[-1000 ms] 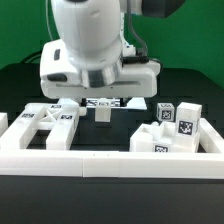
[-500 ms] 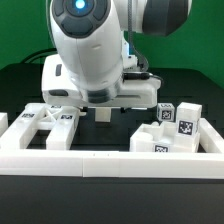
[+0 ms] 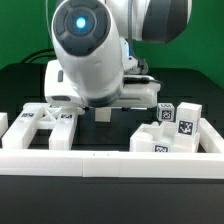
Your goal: Assemble chair
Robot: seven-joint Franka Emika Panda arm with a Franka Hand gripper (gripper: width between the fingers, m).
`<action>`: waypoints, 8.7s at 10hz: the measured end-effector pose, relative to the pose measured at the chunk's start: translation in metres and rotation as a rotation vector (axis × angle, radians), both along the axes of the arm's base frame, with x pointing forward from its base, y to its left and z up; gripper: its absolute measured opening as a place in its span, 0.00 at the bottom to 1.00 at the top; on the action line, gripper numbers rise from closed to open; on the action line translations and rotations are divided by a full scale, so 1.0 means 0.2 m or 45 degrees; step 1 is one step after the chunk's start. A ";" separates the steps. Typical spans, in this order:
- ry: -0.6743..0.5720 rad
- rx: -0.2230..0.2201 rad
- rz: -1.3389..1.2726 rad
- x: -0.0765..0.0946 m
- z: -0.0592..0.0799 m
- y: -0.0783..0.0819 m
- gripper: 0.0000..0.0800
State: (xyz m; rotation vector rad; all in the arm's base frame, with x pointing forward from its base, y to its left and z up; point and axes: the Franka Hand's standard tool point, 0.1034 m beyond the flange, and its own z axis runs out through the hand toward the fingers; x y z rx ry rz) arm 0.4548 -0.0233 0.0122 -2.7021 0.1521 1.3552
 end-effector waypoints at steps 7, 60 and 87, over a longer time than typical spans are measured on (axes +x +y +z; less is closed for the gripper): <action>-0.018 -0.006 -0.003 0.01 -0.02 -0.01 0.36; -1.921 -0.286 0.021 0.74 0.36 0.33 0.64; -1.039 -0.127 -0.105 0.85 0.37 0.28 0.36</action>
Offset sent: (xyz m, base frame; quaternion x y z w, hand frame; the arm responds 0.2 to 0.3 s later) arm -0.0029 -0.0026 -0.0088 -0.0035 0.0087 -0.0076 0.9999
